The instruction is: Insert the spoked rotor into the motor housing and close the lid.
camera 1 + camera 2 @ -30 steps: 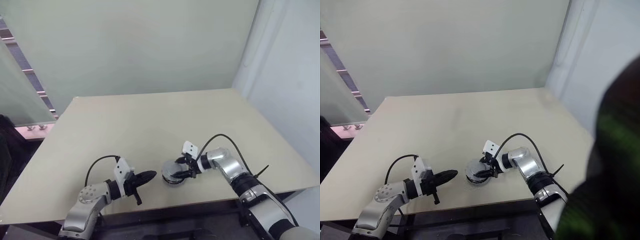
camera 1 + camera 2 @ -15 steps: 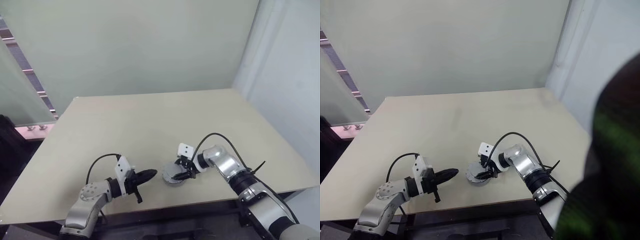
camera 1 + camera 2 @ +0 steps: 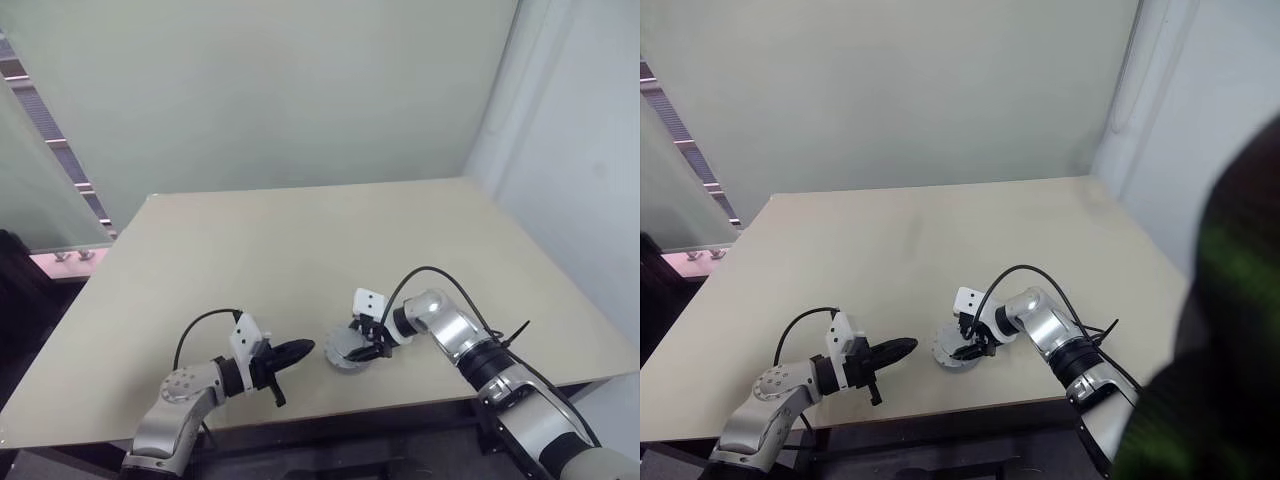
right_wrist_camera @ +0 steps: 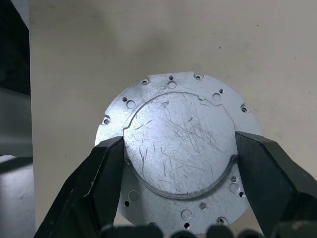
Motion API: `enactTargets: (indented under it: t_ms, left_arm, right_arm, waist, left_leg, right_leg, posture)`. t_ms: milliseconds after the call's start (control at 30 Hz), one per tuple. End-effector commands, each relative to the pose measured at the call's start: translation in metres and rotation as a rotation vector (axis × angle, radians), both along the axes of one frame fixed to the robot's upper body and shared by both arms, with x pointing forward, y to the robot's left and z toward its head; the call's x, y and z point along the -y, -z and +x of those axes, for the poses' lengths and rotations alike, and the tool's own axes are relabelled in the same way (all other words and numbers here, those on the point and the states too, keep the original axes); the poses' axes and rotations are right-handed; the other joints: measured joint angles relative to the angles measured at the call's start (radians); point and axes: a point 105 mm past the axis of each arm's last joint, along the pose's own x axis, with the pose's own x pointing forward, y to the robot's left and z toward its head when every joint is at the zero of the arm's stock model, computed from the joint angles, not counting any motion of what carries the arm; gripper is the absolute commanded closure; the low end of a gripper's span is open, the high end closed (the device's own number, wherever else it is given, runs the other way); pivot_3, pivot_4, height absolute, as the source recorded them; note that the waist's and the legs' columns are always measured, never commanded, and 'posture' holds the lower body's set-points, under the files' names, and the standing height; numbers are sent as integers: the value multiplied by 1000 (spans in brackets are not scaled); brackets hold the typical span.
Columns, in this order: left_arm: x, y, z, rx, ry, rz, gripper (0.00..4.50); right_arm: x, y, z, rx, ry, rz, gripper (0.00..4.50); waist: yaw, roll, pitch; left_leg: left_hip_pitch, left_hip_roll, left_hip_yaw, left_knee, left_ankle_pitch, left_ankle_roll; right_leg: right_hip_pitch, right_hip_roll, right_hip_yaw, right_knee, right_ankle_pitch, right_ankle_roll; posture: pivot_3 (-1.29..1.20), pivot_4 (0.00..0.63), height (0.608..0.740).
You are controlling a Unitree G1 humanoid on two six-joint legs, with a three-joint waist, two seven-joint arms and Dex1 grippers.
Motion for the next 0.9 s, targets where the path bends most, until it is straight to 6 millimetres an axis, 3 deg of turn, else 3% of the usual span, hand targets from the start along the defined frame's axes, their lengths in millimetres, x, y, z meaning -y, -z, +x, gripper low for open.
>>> enactTargets:
  t_ms: [33,233,467,767,900]
  left_arm:
    - [5,-6,2,35,19,-7,4500]
    - [14,-4,6,37,36,-3,4500]
    - [29,21,17,56,28,145,4500]
    - [25,50,20,11,8,314,4500]
    - [28,54,22,9,9,327,4500]
  right_arm:
    - [9,13,-6,-27,-9,-61,1293]
    - [10,15,-3,-27,10,-65,1293]
    - [13,18,-3,-32,15,-77,1293]
    - [14,17,-4,-27,34,-79,1293]
    - [15,16,-2,-27,45,-77,1293]
  waist:
    - [0,0,0]
    - [0,0,0]
    - [0,2,-2]
    - [1,3,-4]
    - [1,6,-8]
  left_leg:
    - [0,0,0,0,0,0]
    - [0,0,0,0,0,0]
    - [0,-1,0,1,0,0]
    - [0,-1,-1,1,0,0]
    - [0,-1,-1,1,0,0]
  right_leg:
    - [0,0,0,0,0,0]
    - [0,0,0,0,0,0]
    - [1,0,0,0,0,0]
    - [1,0,0,0,0,0]
    - [2,0,1,0,0,0]
  posture:
    - [0,0,740]
    - [0,0,740]
    - [0,0,740]
    - [0,0,740]
    - [0,0,740]
